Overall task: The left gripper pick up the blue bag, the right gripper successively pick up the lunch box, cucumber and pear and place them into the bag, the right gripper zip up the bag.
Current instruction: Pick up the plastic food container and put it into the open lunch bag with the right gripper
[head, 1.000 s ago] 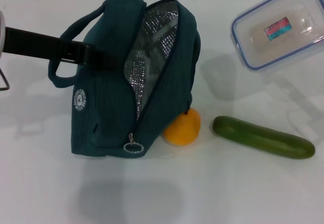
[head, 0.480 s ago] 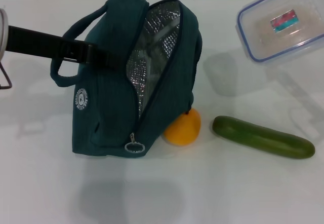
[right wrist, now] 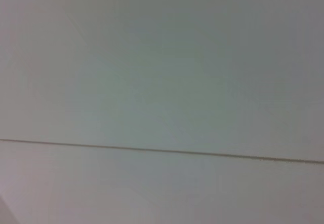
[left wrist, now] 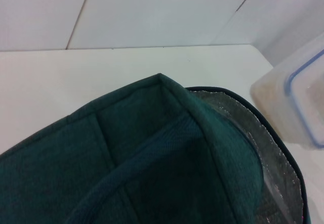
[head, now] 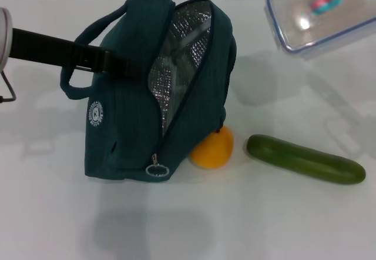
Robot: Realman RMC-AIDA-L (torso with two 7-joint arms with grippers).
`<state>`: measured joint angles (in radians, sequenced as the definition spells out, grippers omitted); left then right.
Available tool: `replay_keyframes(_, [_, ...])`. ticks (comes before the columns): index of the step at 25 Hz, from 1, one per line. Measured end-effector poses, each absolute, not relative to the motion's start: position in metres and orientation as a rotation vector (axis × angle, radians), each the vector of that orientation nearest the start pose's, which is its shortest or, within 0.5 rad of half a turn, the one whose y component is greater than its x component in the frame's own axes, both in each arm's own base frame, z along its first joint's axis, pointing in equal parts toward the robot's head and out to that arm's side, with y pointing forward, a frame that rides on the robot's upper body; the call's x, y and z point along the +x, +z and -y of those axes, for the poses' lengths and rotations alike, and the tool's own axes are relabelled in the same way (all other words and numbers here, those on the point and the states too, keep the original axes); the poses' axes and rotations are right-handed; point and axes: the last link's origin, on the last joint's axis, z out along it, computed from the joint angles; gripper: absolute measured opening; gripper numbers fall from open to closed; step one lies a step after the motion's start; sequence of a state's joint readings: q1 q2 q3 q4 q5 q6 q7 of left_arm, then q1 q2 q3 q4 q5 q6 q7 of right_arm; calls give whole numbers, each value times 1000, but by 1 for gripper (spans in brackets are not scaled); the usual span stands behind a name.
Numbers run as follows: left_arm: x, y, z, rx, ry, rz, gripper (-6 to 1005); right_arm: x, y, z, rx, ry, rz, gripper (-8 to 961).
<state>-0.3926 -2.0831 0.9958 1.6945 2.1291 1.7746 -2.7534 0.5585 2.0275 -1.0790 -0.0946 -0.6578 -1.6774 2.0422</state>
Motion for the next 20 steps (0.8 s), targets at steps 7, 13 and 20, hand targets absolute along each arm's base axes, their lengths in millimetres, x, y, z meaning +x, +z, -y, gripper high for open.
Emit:
replay_keyframes(7, [-162, 91, -310, -2503, -294, 1341, 42, 227, 36, -349, -1641, 2252, -1719, 132])
replay_keyframes(13, [-158, 87, -311, -2525, -281, 1326, 42, 209, 37, -361, -1680, 2288, -1699, 135])
replay_keyframes(20, [-158, 86, -310, -2531, -272, 1323, 42, 179, 34, -379, -1763, 2304, -1685, 138])
